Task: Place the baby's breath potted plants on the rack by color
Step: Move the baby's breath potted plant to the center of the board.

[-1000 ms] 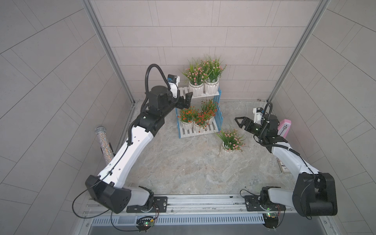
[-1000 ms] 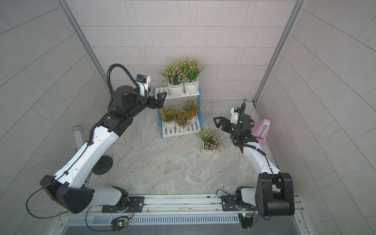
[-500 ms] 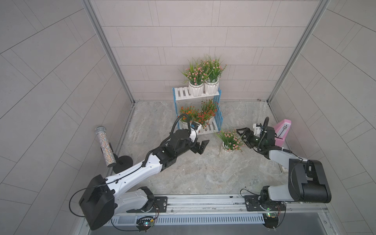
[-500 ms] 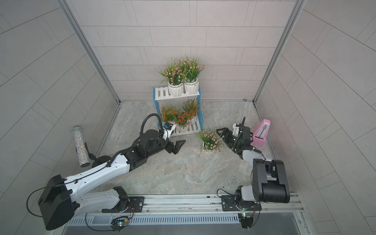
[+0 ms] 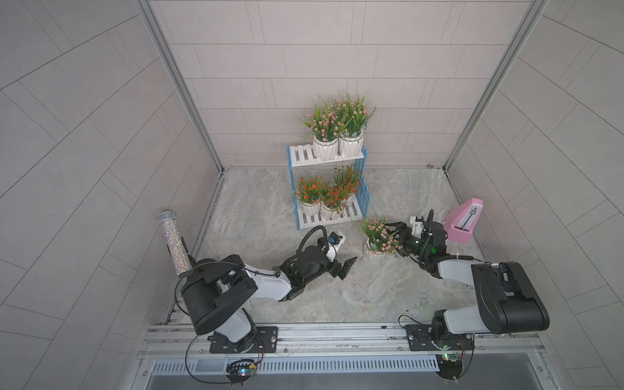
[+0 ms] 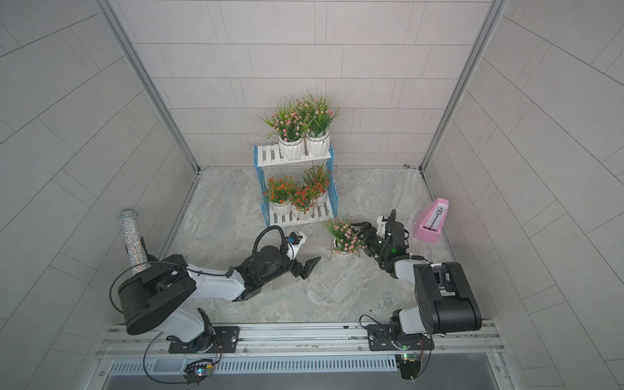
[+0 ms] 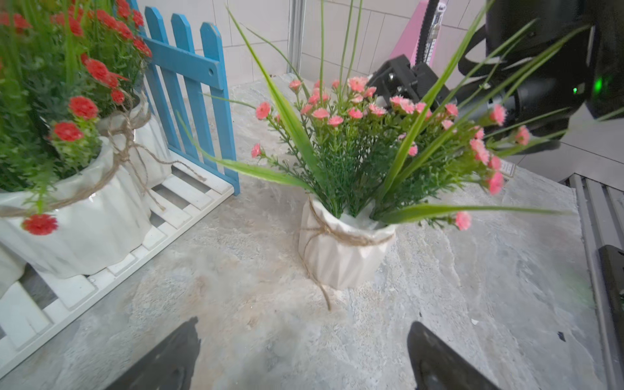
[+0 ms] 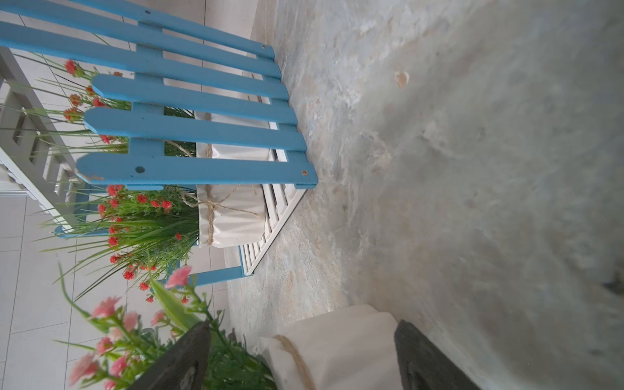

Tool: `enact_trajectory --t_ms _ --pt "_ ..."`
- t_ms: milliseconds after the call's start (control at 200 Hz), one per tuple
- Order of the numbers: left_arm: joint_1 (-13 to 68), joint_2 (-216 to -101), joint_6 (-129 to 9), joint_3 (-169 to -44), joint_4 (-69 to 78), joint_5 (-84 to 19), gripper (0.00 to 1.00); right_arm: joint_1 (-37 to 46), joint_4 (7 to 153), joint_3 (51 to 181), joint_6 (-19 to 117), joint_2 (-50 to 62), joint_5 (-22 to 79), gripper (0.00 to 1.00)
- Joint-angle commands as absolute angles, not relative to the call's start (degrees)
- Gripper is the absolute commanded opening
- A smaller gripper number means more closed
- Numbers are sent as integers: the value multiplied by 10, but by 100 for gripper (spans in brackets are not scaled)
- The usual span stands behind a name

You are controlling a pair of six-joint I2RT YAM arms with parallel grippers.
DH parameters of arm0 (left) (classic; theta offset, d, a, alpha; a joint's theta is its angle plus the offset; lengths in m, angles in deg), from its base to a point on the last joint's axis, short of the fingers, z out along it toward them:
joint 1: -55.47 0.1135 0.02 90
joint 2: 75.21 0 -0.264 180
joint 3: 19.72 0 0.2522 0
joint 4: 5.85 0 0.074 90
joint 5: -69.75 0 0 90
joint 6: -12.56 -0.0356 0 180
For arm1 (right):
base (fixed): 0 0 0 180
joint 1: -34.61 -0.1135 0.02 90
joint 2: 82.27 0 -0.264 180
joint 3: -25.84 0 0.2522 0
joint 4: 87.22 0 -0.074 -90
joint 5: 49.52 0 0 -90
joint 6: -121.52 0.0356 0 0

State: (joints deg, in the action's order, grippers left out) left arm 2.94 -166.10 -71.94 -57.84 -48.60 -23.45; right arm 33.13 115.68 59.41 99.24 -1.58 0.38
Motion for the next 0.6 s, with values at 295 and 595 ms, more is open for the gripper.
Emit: enact_trajectory --t_ms 295,595 --pt "12 -1782 -738 -563 -698 -220 100 260 1184 538 1109 -98 117 87" --pt "0 -1795 -728 -561 -699 -218 100 210 1109 518 1127 -202 201 88"
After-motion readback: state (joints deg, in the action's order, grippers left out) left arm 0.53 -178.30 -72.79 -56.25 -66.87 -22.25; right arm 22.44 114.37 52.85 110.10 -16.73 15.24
